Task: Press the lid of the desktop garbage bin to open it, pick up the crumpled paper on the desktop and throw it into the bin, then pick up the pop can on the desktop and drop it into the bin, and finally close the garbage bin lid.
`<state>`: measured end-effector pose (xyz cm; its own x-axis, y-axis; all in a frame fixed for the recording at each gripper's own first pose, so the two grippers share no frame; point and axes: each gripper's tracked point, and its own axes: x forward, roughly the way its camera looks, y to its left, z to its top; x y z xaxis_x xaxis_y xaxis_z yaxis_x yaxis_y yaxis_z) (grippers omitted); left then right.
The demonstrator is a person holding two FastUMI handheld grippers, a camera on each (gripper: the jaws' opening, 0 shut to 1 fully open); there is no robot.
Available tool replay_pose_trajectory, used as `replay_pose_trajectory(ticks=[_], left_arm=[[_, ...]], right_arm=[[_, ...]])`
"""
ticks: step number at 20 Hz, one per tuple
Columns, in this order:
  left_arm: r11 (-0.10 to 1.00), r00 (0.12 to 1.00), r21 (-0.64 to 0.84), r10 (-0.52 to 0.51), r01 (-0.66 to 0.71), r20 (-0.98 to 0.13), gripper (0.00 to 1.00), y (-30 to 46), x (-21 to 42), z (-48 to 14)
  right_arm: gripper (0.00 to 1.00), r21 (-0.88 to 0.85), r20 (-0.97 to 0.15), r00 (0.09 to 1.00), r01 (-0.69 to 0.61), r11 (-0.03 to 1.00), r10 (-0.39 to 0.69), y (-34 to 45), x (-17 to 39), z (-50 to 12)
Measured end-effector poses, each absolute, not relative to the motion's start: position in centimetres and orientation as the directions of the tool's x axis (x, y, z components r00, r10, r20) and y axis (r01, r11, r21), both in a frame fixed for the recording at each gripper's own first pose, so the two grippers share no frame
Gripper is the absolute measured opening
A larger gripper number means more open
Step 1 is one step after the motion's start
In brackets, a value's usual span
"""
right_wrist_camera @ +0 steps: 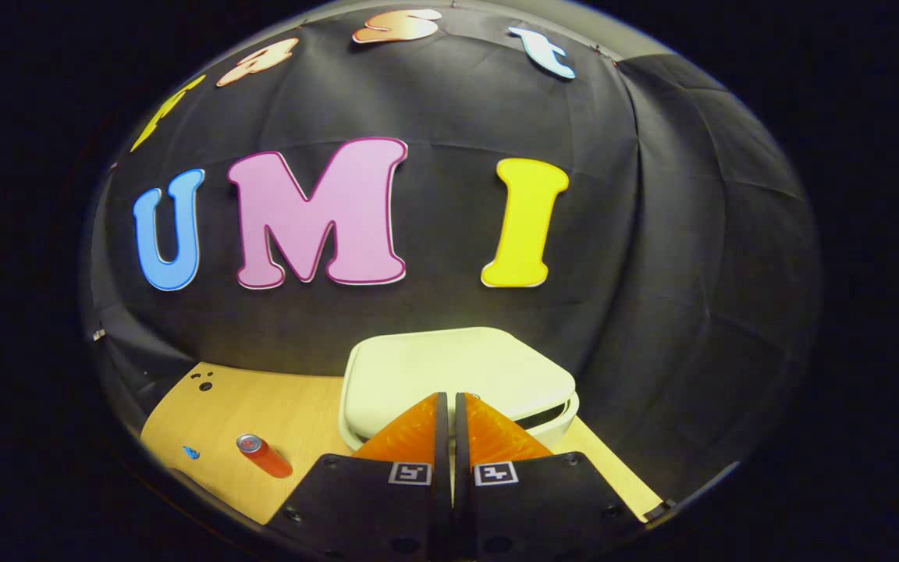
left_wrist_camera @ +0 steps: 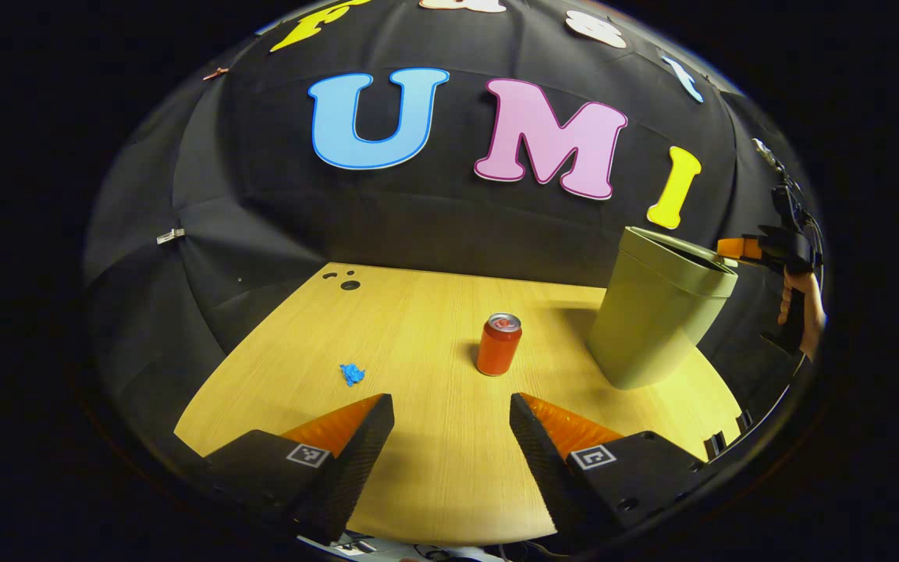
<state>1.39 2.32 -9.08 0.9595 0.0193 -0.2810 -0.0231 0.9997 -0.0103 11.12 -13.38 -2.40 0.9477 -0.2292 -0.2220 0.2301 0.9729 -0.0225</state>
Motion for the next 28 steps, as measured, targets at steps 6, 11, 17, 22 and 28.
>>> replay_pose_trajectory(ticks=[6,11,17,22,28], left_arm=[[1.0,0.963,0.008,0.021,-0.02,-0.267,0.96,4.7,0.7,-9.1],[0.998,0.975,0.064,0.022,-0.008,-0.22,0.96,7.0,0.6,-8.2],[0.997,0.986,0.077,-0.001,0.014,-0.164,0.96,10.0,0.5,-7.4],[0.998,0.991,0.067,0.031,-0.022,-0.13,0.96,13.6,1.0,-7.4],[0.997,0.984,0.024,0.075,-0.072,-0.16,0.96,16.9,5.5,-9.0]], right_arm=[[0.05,0.033,-0.164,0.952,0.268,0.963,-0.26,-12.9,7.6,0.6],[0.05,0.046,-0.155,0.936,0.327,0.944,-0.317,-13.2,3.9,1.2],[0.05,0.038,-0.181,0.916,0.371,0.928,-0.359,-12.1,0.5,0.5],[0.05,0.016,-0.184,0.923,0.348,0.938,-0.339,-9.6,-1.2,-0.6],[0.41,-0.041,-0.253,0.918,0.306,0.951,-0.306,-7.1,-2.4,-3.3]])
